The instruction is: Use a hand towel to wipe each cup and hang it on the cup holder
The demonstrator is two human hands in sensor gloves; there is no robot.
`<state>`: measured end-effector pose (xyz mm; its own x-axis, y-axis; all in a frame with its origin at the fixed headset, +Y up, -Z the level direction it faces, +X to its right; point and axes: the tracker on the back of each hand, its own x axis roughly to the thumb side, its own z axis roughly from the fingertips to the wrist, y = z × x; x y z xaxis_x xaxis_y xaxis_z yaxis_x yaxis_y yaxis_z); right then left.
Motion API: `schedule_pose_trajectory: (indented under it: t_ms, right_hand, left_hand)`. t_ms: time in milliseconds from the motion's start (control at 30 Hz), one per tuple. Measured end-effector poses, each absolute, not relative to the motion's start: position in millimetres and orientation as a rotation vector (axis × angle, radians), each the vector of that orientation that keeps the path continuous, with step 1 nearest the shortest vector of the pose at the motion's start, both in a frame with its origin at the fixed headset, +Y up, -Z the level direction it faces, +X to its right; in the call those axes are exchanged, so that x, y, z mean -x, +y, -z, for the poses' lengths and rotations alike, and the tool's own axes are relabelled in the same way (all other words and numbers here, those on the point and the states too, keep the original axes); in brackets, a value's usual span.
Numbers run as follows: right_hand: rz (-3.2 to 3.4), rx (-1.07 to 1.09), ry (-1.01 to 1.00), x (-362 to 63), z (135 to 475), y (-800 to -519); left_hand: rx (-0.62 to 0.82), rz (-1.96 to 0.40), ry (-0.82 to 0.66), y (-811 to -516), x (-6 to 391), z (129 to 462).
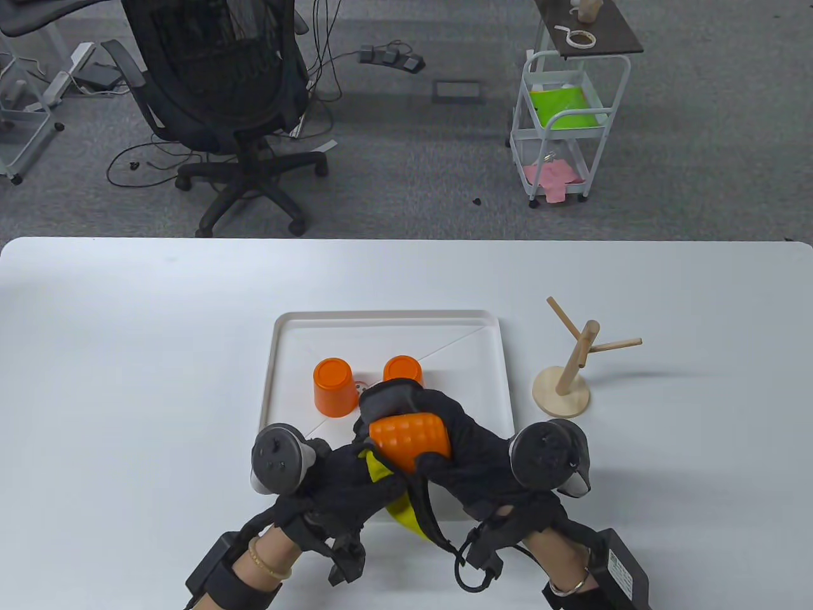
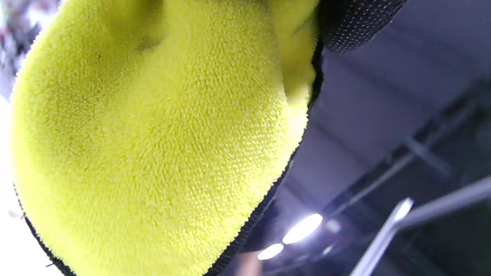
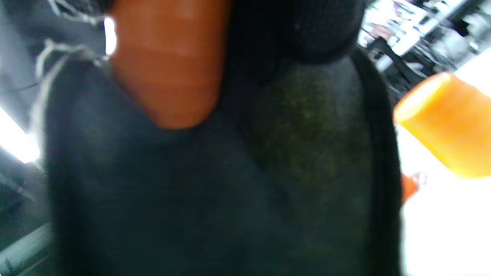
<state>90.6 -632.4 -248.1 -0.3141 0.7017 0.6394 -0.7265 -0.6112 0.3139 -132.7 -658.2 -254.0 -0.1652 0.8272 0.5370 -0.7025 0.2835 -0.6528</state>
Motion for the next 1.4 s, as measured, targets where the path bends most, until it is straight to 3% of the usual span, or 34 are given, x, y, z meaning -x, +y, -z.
schedule_pose_trajectory:
  t_ms: [100,367,500,700,833,1067,1267,1400]
  right_hand:
    - [-2.112,-1.04,-0.152,-89,242,-629]
    - [-2.428,-1.269,-0.69,-83,223,-625]
    - [-2.563,-1.303,-0.906,-82,215,-622]
    - [-2.325,-1.119,-0.751,-108,230,-613]
    - [-2.23,-0.974,-0.628,-112,240,-616]
    - [-2.287,-0.926,-0.495,-98,248,-629]
    - [-2.073,-0.948,-0.286,-88,251,-639]
    - [-2.037,-0.998,-0.277,-83,247,-639]
  left_hand:
    - [0.253,-1.485,-1.085,-661,136,261]
    - [0.596,-1.805,-1.03,-677,143,277]
    - [0.575,-1.832,-1.024,-681,151,285]
    - [0.363,-1.835,-0.978,-673,171,287]
    - [0.301,-1.68,-1.047,-664,168,281]
    - [0.445,-1.599,-1.198,-655,154,273]
    - [0.314,-1.42,-1.022,-656,157,277]
    - [0.243,-1.386,-0.929,-662,162,279]
